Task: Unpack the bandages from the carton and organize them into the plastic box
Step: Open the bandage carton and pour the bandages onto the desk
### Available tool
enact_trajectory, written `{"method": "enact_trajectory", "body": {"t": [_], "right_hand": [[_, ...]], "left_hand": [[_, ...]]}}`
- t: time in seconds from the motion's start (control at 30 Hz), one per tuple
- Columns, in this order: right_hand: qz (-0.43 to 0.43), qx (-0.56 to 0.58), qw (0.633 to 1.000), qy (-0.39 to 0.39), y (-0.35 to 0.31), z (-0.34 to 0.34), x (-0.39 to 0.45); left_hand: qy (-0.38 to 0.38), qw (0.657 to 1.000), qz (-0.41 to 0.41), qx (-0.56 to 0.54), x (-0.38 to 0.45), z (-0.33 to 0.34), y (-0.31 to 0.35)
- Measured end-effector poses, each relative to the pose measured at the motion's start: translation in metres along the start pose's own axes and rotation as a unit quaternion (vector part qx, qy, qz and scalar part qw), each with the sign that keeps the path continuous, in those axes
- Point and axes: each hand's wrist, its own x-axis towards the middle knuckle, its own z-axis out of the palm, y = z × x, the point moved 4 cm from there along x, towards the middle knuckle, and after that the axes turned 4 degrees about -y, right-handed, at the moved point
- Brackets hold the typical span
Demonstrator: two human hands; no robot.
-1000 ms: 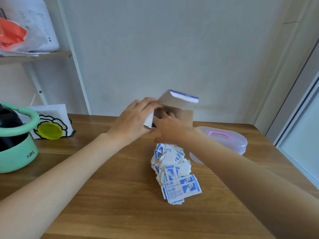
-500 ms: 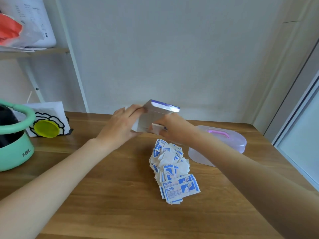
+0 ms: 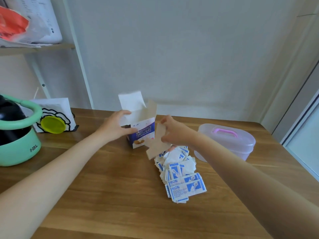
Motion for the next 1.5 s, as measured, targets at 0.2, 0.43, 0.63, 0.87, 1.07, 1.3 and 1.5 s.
{"method": "enact_trajectory", "body": {"t": [0.2,0.43,0.63,0.87,1.07,1.3,1.5], "right_hand": [[-0.008,-0.150,0.987,0.050,0.005,-0.011,0.002],[-0.031,-0.228,0.971,0.071,0.002,-0.029,-0.019],[0.146,-0.429,0.887,0.083,0.041,-0.051,-0.044],[0.179,-0.461,0.860,0.127,0.088,-0.044,-0.055],[0.112,-0.473,0.867,0.105,0.088,-0.052,-0.043],[0.058,-0.482,0.867,0.112,0.082,-0.044,-0.036],[0.079,-0.462,0.876,0.112,0.079,-0.040,-0.038]], "left_hand": [[0.014,1.000,-0.021,-0.006,-0.001,-0.003,0.010],[0.094,0.993,0.001,0.072,-0.013,-0.013,0.034],[0.151,0.952,0.210,0.167,-0.051,0.004,0.099],[-0.020,0.941,0.261,0.215,-0.041,0.073,0.148],[-0.127,0.963,0.202,0.129,-0.021,0.097,0.149],[-0.142,0.971,0.191,0.039,-0.006,0.100,0.145],[-0.141,0.967,0.193,0.091,-0.007,0.105,0.154]]}}
